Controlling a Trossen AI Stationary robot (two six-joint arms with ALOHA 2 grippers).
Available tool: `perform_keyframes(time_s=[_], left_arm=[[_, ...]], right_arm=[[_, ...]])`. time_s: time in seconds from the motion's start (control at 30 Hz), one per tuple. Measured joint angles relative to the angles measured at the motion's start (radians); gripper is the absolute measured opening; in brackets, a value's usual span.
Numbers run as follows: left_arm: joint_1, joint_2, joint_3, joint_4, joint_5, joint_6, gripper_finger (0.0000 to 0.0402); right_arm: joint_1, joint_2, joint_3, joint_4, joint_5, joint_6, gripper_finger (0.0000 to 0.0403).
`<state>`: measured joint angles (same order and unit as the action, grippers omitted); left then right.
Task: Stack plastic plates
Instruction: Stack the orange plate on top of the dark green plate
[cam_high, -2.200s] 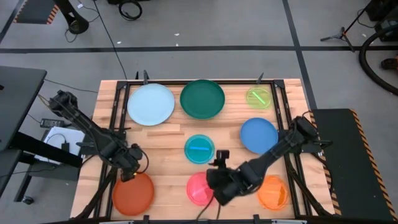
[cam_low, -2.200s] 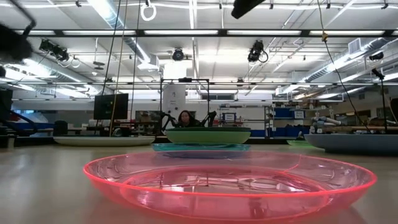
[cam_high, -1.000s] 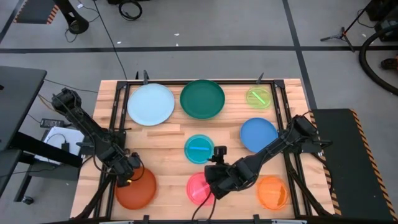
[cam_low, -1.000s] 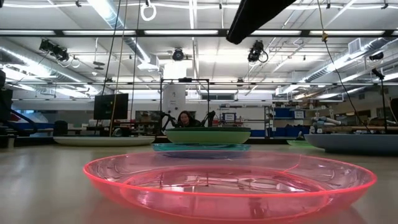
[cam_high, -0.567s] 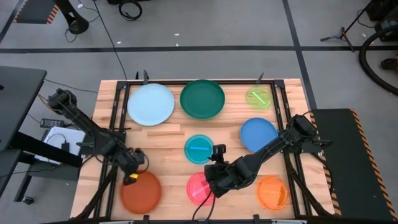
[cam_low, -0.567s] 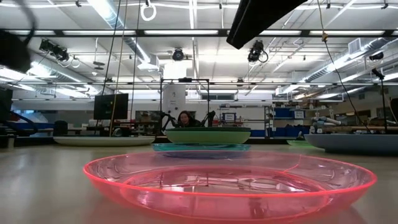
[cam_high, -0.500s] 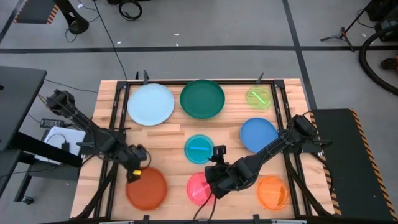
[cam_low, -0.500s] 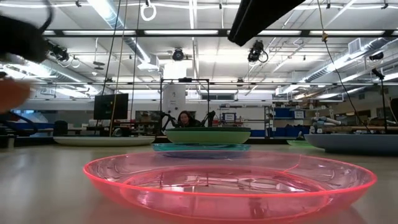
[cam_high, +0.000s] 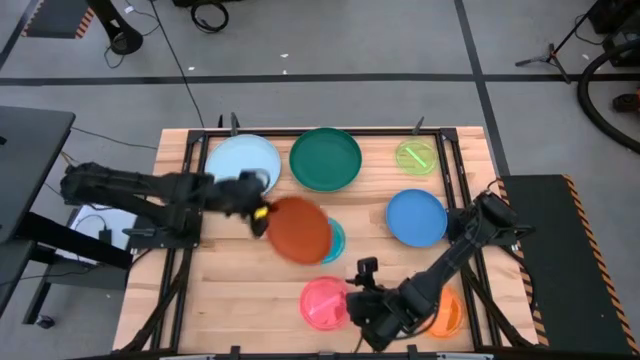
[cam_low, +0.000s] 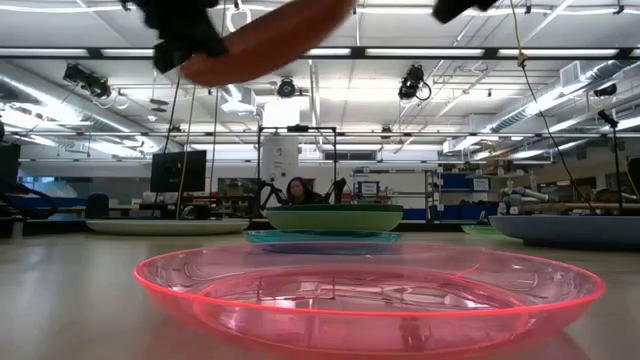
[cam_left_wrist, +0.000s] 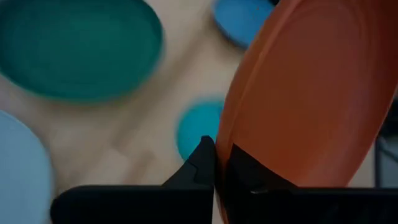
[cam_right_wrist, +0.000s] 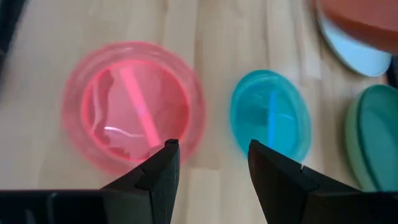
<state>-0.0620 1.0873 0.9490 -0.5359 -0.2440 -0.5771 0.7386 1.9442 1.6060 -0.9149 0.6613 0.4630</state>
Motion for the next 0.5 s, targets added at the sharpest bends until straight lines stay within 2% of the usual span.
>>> perform_keyframes(time_s=[0.17, 0.33, 0.5], left_arm=[[0.184, 0.128, 0.172, 0.005, -0.010, 0.077, 0.0014], [0.315, 0.319, 0.344, 0.052, -0.041, 0.144, 0.0014], [0.437, 0.542, 0.571, -0.046, -0.023, 0.144, 0.0014]], right_arm=[[0.042, 0.000, -0.037, 0.002, 0.004, 0.086, 0.0196], [0.068, 0.001, -0.049, 0.004, 0.022, 0.147, 0.0196], [0.098, 0.001, -0.049, -0.005, 0.016, 0.203, 0.0196]])
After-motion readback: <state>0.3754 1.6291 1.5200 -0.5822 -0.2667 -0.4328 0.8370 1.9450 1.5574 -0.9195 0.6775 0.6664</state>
